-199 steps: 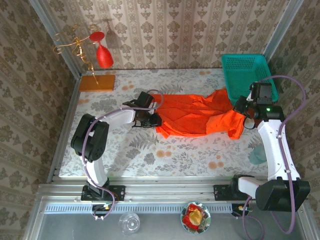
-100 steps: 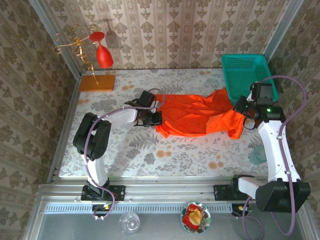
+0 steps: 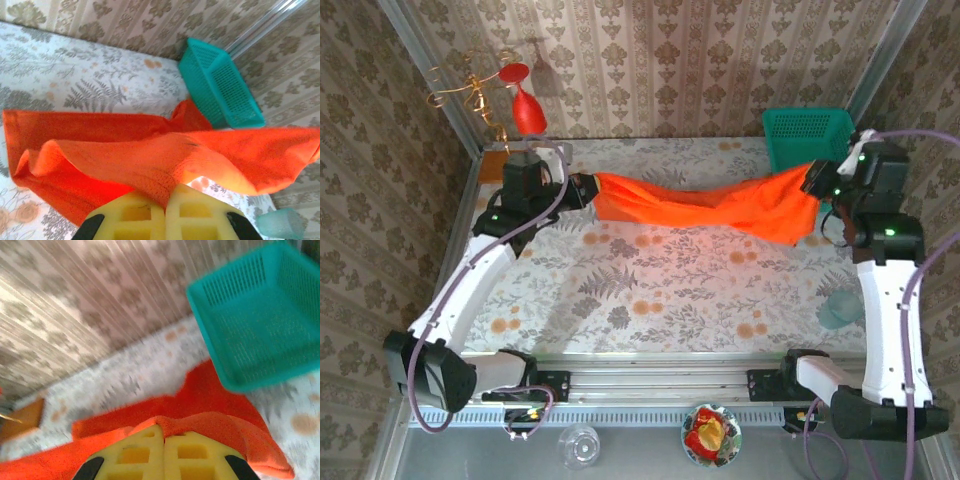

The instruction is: Fold the inside-out t-shirt

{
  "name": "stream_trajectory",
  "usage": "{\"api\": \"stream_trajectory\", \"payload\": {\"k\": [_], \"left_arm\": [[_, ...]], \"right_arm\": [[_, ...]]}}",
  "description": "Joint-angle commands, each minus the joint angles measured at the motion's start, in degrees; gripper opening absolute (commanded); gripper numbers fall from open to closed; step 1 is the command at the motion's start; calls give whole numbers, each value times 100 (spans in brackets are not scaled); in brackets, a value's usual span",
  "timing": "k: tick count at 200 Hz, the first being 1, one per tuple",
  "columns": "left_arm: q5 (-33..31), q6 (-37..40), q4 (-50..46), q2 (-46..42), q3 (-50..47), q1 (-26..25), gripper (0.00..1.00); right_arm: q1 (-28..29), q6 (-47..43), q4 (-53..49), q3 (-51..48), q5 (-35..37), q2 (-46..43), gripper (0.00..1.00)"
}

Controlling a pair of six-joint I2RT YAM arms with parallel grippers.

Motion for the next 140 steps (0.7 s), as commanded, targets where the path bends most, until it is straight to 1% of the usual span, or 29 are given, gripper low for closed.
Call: {"api": "stream_trajectory", "payload": {"k": [1,13,26,46,49,52,60,71,84,96,108,113,121,140], "left_arm": [[735,66,319,260,-266,35,0],[901,21,444,314,-266,3,0],[940,-33,576,316,-265,-35,0],[945,-53,601,208,-84,9,0],[945,-60,583,177,-19,41,0],[1109,-70,554,143,69,76,0],[1252,-95,416,33,355,234,0],[1446,-136,99,-182,920,596,0],[1572,-72,-558,-461,1827,1188,0],[1536,95,-1218,-655,2666,1880,0],[1601,210,-1629,-730,3253,2396,0],[1646,248,-1759,-726,3399,2524,0],[1717,280,-1856,-722,3492,2590,0],[2006,58,-1605,-754,3170,2599,0]], "right_arm": [[-36,-94,16,1246,442,-67,0],[-41,-205,-97,2041,651,65,0],[-42,-275,-186,2803,752,220,0],[-38,-209,-177,3352,730,351,0],[-38,-189,-175,3365,703,362,0],[-38,-162,-169,3363,678,369,0],[-38,-98,-160,3291,592,374,0],[-38,-19,-146,3047,475,370,0],[-38,72,-134,2725,386,340,0],[-38,220,-43,2433,248,292,0],[-40,421,124,2213,57,260,0],[-38,506,199,2142,-36,251,0],[-38,601,298,2081,-128,238,0],[-38,676,348,2169,-182,268,0]]}}
